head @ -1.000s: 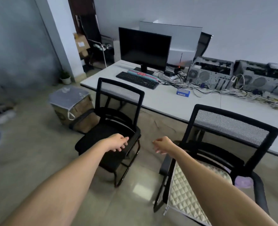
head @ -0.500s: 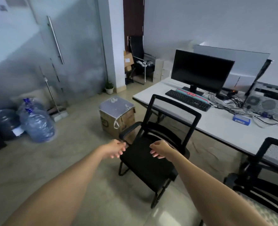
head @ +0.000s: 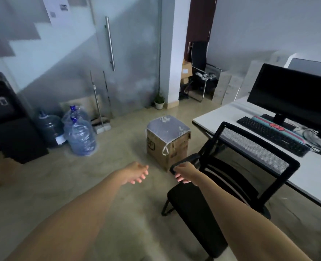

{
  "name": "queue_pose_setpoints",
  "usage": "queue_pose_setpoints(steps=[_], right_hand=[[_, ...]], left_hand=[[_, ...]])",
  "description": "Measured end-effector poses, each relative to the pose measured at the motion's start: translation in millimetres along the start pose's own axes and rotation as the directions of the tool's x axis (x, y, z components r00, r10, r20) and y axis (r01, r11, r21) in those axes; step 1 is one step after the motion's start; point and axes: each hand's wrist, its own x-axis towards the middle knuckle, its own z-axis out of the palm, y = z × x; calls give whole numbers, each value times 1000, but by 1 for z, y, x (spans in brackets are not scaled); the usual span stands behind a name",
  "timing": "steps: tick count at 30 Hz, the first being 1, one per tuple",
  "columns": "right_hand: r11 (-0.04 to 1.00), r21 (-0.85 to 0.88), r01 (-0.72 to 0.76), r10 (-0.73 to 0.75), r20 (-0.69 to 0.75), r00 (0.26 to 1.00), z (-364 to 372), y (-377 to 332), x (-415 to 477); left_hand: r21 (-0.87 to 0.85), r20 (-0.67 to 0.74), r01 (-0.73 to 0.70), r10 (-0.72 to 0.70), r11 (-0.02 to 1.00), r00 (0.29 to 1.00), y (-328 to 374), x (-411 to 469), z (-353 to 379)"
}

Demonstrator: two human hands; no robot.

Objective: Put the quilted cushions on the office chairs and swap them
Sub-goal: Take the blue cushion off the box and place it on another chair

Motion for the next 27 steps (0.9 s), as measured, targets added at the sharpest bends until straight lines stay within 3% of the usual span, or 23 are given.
queue_pose_setpoints(steps=[16, 27], right_hand=[[999, -42, -29, 32, 62, 998, 11, -126, 207], [996, 5, -94, 94, -20, 995, 28, -205, 317]], left_hand=[[-95, -95, 5, -14, 995, 995, 34, 174, -143], [-5, -6, -21, 21, 1000, 1000, 43, 288, -250]])
